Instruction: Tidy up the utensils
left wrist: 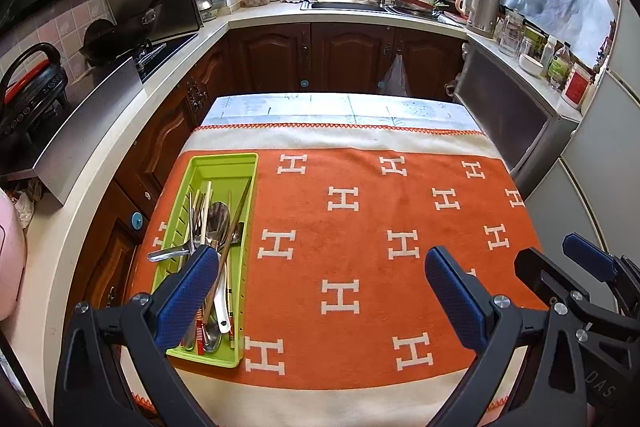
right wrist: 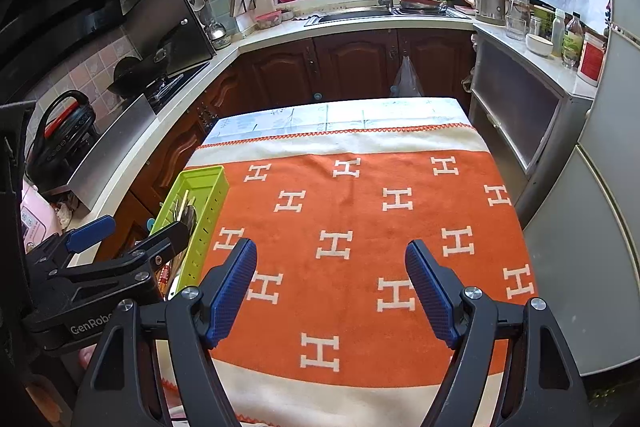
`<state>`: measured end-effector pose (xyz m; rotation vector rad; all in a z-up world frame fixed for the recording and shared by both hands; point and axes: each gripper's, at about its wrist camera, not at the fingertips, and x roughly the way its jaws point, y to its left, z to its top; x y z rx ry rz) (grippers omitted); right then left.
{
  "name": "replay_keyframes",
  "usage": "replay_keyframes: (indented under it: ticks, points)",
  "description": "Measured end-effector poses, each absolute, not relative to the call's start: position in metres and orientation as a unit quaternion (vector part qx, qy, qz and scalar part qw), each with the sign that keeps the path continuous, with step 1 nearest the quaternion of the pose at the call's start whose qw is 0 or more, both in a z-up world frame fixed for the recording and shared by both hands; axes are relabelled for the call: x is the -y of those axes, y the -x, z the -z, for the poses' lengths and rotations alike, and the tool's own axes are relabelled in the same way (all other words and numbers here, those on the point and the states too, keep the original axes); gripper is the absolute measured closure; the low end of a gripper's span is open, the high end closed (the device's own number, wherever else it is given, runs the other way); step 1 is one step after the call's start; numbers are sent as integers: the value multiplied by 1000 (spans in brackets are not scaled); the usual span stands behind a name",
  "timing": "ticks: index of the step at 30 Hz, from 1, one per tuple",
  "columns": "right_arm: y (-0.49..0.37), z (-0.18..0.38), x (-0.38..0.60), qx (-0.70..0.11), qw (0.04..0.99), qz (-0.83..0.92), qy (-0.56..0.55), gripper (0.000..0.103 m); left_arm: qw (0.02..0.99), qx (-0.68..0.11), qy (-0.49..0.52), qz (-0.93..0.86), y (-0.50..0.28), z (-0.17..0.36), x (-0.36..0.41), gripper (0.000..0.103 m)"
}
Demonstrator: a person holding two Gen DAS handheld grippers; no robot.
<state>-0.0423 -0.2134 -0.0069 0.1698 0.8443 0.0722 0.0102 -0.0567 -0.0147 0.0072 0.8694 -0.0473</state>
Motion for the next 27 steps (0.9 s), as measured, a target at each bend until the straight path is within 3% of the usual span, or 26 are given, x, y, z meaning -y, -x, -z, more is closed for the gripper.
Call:
replay_keyframes:
  ticks: [27]
  points:
    - [35, 14, 210, -413, 906, -36, -85, 25, 905, -424, -6, 20, -11, 20, 56, 1]
